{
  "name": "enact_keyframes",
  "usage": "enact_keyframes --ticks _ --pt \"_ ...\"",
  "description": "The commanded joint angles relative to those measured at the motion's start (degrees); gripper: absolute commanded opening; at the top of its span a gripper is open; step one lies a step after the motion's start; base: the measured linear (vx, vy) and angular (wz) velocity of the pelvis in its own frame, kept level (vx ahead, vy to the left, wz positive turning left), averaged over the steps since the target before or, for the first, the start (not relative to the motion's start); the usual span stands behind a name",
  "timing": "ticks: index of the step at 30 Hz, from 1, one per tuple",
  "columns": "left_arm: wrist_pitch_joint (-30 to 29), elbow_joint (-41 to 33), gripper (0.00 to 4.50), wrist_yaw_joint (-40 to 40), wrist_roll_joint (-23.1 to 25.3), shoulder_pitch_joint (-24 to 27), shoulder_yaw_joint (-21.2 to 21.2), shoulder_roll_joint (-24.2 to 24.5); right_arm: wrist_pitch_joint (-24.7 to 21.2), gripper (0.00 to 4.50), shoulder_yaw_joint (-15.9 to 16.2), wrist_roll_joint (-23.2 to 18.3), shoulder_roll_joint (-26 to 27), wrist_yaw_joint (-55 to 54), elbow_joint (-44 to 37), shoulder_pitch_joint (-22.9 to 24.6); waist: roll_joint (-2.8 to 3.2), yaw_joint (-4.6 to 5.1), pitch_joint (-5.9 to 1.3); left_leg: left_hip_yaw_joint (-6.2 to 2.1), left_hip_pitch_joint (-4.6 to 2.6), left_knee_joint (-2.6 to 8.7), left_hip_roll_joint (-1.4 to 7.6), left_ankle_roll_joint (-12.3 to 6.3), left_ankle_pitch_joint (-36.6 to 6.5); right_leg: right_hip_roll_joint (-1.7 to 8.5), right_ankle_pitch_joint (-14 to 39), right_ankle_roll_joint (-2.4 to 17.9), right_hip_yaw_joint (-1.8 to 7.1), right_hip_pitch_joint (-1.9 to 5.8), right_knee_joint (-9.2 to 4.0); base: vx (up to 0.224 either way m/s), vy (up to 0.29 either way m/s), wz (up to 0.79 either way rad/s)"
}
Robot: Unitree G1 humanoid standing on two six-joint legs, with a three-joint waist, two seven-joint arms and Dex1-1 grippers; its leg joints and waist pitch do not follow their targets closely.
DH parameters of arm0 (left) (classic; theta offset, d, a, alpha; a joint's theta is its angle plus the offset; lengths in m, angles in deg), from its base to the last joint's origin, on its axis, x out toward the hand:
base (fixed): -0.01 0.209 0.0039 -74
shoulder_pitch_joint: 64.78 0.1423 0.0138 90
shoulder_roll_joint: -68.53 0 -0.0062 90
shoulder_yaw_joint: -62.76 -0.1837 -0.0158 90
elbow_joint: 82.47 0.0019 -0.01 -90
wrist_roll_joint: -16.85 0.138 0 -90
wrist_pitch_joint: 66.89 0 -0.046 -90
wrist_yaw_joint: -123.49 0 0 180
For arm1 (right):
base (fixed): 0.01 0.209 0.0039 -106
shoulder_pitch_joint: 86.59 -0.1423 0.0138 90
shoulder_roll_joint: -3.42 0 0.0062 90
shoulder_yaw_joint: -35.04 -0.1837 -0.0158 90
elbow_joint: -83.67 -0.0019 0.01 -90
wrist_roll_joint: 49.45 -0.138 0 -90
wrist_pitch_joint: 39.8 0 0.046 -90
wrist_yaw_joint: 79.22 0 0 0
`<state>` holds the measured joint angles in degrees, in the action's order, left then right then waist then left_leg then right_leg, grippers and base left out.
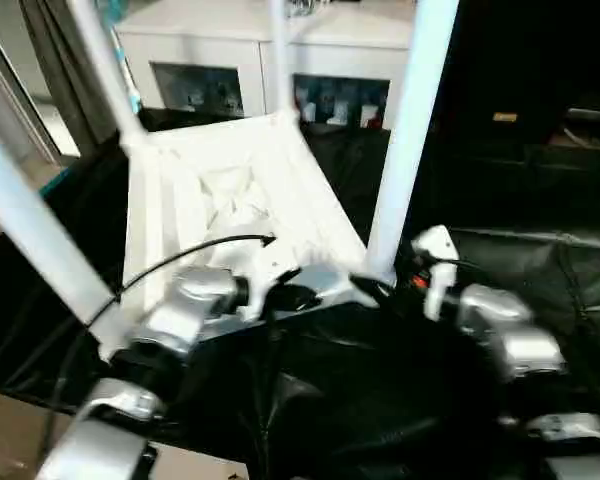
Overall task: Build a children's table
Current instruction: Rotate leg to tighten
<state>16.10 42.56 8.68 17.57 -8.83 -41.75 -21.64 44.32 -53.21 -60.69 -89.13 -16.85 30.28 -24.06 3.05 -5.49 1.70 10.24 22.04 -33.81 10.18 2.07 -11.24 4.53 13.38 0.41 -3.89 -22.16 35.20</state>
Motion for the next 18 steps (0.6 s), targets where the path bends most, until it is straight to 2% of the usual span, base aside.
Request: enact_keyframes --ticks 1,2,5,7,8,9,12,18 --pt "0.3 -2.0 0.0 2.5 -1.3 0.1 -1.2 -0.2 -1.0 3.73 4.8 1.1 1.4 5.4 0.3 1.1 -0.16 -0.45 -3.25 -1.19 -0.66 2.97 3.53 -9.25 -1.8 4.52 -11.7 17.4 2.22 2.82 -2.5 0.0 0.0 0.0" --pt "-0.2 -2.7 0.0 4.5 -1.7 0.3 -1.4 0.8 -1.0 3.59 4.4 1.1 0.6 6.4 0.7 0.8 -0.04 -0.41 -3.16 -1.22 -0.78 3.17 3.64 -8.3 -3.7 4.53 -9.1 17.5 2.2 2.82 -2.68 0.0 0.0 0.0" --pt "-0.2 -2.9 0.0 5.5 -1.7 0.4 -1.7 1.8 -1.2 3.41 4.6 0.7 0.2 7.0 0.6 0.4 -0.01 -0.4 -3.1 -1.23 -0.98 3.36 3.74 -7.1 -5.0 4.5 -7.3 17.7 2.3 2.82 -2.85 0.0 0.0 0.0" --pt "0.1 -2.7 0.0 5.9 -1.7 0.4 -1.6 2.2 -1.6 3.29 4.8 0.4 0.1 7.5 0.5 0.3 0.01 -0.51 -3.11 -1.19 -1.05 3.37 3.74 -6.57 -5.0 4.48 -7.5 17.8 2.37 2.78 -2.77 0.0 0.0 0.0" --pt "0.2 -2.6 0.0 6.0 -1.8 0.5 -1.5 2.3 -1.6 3.14 4.9 0.3 0.2 7.9 0.5 0.2 0.27 -0.56 -3.13 -1.22 -1.02 3.34 3.71 -6.4 -4.9 4.52 -8.0 17.8 2.37 2.8 -2.73 0.0 0.0 0.0" --pt "0.2 -2.5 0.0 6.1 -1.9 0.5 -1.3 2.4 -1.6 2.98 5.0 0.3 0.2 8.1 0.5 0.2 0.17 -0.59 -3.18 -1.22 -1.04 3.32 3.69 -6.29 -4.7 4.51 -8.7 17.8 2.37 2.86 -2.68 0.0 0.0 0.0" --pt "0.3 -2.4 0.0 6.3 -1.8 0.8 -1.3 2.5 -1.9 2.88 5.0 0.2 0.9 8.8 0.5 0.2 0.28 -0.63 -3.33 -1.25 -0.93 3.12 3.53 -6.56 -3.6 4.5 -11.0 17.9 2.3 2.99 -2.45 0.0 0.0 0.0" --pt "0.6 -0.9 0.0 3.3 -1.1 0.4 -0.9 1.9 -2.4 2.76 5.3 0.1 2.1 7.6 -1.5 2.4 0.39 -0.65 -3.37 -1.26 -0.97 3.06 3.58 -6.69 -3.6 4.46 -11.0 17.6 2.28 2.99 -2.49 0.0 0.0 0.0"
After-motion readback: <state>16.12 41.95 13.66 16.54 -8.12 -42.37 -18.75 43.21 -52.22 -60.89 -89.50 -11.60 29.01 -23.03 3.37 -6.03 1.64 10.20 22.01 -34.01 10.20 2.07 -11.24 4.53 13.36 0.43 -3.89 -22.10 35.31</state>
